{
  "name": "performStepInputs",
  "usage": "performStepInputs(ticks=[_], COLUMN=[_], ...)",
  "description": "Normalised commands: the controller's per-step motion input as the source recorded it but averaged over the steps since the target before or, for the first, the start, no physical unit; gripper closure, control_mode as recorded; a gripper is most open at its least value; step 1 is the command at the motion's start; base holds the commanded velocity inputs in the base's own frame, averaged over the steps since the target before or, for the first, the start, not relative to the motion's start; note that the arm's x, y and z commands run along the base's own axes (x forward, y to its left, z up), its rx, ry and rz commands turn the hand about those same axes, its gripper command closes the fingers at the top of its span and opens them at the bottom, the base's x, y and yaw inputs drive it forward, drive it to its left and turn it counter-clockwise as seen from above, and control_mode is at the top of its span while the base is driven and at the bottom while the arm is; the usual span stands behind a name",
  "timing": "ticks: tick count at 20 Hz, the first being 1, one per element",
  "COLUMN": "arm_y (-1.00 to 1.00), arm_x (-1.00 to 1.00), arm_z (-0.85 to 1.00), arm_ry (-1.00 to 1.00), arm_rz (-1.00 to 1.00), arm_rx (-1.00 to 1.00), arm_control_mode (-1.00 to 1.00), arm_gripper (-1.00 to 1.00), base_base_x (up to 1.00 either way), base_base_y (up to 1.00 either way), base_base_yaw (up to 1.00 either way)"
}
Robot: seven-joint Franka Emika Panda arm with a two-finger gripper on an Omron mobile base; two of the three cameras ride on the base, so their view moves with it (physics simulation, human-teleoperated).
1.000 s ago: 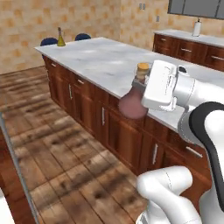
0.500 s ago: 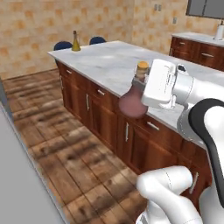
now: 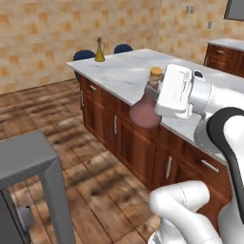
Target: The dining table condiment station is running low on oil/vinegar bottle. Refill the condiment station by opening the cabinet and taking the oil/vinegar bottle from the cabinet and placing it on the dining table.
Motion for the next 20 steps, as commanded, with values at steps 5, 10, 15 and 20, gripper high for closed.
performStepInputs(ticks=[5,10,15,20], arm_y=[0.0,0.0,0.0,0.0], arm_x=[0.0,0.0,0.0,0.0], arm_z=[0.0,0.0,0.0,0.0], arm_ry=[0.0,0.0,0.0,0.0], arm_rz=[0.0,0.0,0.0,0.0], arm_rx=[0.0,0.0,0.0,0.0], arm_control_mode=[1.0,1.0,1.0,1.0], arm_gripper=[1.0,1.0,1.0,1.0], base_base_x=[1.0,1.0,1.0,1.0], base_base_y=[0.39,0.56,0.78,0.83], base_base_yaw=[-0.11,-0.21,-0.28,-0.29])
